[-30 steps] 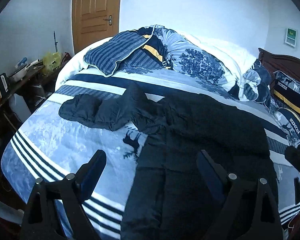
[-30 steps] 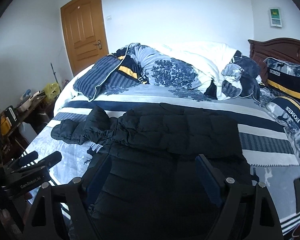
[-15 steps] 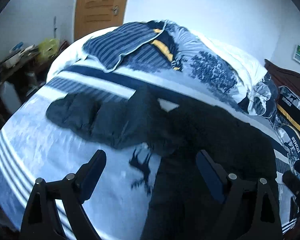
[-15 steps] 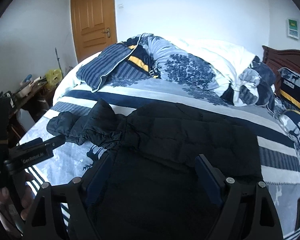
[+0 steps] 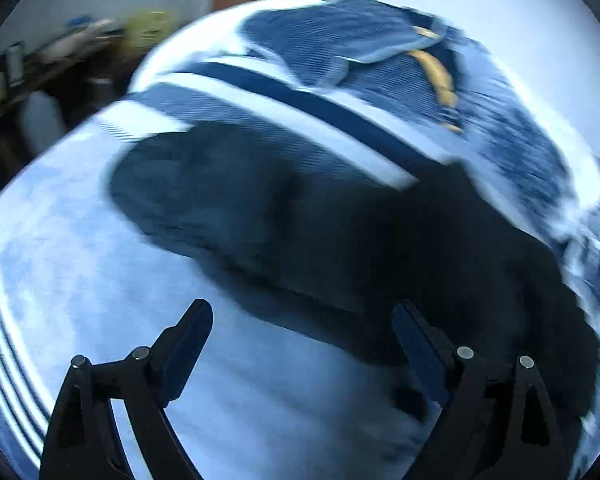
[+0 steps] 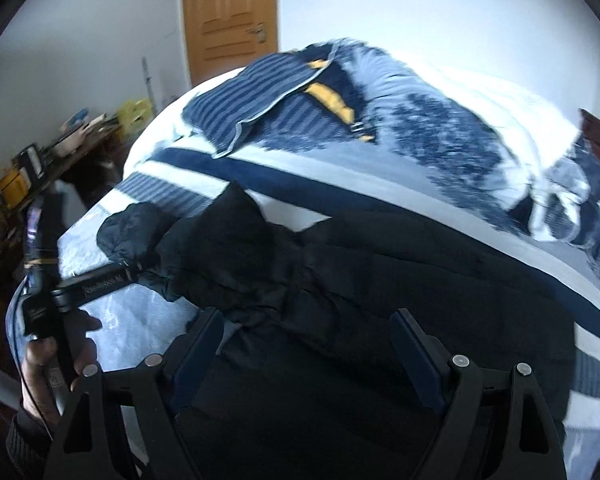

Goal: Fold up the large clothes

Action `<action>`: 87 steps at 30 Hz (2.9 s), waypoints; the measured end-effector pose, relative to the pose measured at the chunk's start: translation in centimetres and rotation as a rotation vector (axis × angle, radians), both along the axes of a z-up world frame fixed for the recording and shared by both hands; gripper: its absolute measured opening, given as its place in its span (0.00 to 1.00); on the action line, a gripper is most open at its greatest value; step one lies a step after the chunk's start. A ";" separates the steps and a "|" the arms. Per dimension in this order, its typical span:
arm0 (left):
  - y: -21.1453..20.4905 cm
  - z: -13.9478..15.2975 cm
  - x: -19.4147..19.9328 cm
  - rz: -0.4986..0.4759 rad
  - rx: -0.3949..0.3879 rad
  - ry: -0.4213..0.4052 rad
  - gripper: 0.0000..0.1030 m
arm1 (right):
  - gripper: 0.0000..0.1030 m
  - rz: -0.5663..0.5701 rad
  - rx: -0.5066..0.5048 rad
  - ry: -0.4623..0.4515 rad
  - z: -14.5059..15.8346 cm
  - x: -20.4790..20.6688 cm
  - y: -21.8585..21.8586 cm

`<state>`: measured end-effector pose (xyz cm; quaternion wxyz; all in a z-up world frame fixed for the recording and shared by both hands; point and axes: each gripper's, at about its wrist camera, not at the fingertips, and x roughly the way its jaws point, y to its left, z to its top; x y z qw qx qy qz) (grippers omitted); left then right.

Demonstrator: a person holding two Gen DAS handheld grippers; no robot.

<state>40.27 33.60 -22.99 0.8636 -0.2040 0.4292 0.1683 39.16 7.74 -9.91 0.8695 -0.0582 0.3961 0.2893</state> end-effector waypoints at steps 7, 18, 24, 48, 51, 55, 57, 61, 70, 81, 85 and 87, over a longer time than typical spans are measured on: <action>8.2 -1.9 -3.3 0.266 -0.223 -0.031 0.89 | 0.85 0.251 0.080 0.089 -3.0 2.5 9.8; 12.5 -1.8 -6.9 0.420 -0.209 -0.028 0.89 | 0.85 0.517 0.010 0.192 -8.9 4.9 29.3; 12.6 -1.1 -7.8 0.466 -0.158 -0.057 0.89 | 0.85 0.537 -0.077 0.214 -14.4 5.1 34.5; -14.6 9.3 -3.5 -0.213 -0.002 -0.253 0.89 | 0.06 -0.167 0.634 0.173 1.7 7.7 -10.5; -21.2 8.1 -2.9 -0.381 -0.054 -0.206 0.89 | 0.07 -0.289 0.697 0.192 -1.5 6.3 -17.9; -27.3 6.3 -1.4 -0.483 0.034 -0.132 0.89 | 0.12 -0.387 0.648 0.267 -7.9 6.3 -22.8; -29.1 5.3 -0.6 -0.518 0.034 -0.100 0.89 | 0.21 -0.404 0.591 0.351 -10.9 6.6 -24.2; -29.4 3.9 0.5 -0.524 -0.044 -0.061 0.89 | 0.81 -0.452 0.558 0.353 -13.0 4.6 -28.0; -26.1 1.1 2.1 -0.393 -0.333 -0.003 0.89 | 0.81 -0.360 0.420 0.268 -10.4 5.0 -25.2; -29.9 2.7 2.4 -0.434 -0.039 -0.016 0.07 | 0.19 -0.632 0.374 0.263 -12.1 7.9 -33.2; -30.9 2.1 2.9 -0.437 0.009 -0.005 0.06 | 0.19 -0.556 0.376 0.150 -9.2 10.0 -33.3; -31.0 1.8 3.0 -0.437 0.042 0.001 0.06 | 0.19 -0.548 0.342 0.139 -9.5 11.3 -33.2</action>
